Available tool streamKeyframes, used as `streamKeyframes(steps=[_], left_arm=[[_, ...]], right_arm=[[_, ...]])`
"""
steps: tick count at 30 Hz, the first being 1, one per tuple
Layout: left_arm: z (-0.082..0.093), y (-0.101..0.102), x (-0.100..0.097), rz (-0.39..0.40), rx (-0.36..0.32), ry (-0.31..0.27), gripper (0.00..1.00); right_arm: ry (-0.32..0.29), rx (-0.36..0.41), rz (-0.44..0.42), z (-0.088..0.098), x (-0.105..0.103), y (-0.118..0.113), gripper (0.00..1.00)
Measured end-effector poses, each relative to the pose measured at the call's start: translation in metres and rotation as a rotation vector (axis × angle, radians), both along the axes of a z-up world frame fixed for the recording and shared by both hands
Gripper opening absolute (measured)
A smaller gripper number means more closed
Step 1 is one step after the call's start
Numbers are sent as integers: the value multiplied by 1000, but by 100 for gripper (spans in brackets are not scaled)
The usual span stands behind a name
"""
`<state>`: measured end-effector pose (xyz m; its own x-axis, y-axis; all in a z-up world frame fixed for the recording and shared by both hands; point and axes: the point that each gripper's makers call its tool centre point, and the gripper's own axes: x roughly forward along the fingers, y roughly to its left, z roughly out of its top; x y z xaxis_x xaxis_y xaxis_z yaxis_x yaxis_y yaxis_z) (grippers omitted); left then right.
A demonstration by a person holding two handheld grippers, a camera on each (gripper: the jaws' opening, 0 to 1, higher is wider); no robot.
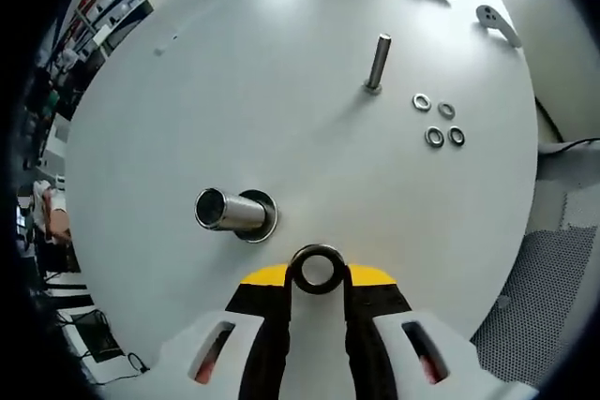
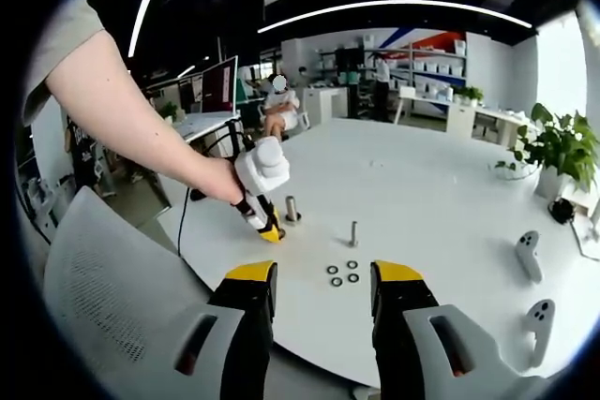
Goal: Place the washer onto the threaded stud by aligning its center hole with the stud, sliding it down to the base, and recovering from edge contact or off-axis alignment until the washer reaches the visible bottom stop.
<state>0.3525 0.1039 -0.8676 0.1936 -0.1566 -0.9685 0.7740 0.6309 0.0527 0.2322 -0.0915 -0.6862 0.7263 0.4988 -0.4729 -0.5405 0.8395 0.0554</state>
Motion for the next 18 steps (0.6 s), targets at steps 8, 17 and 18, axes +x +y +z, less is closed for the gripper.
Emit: streamKeyframes(steps=[8, 17, 18], left_arm=[[15, -1, 5, -58, -3, -21, 19], [40, -7, 8, -101, -13, -52, 19], [41, -8, 7, -108, -14, -54, 19]], right_arm=[[1, 0, 0, 0, 0, 0, 42], [2, 0, 0, 0, 0, 0, 42], [2, 0, -1, 0, 0, 0, 42]])
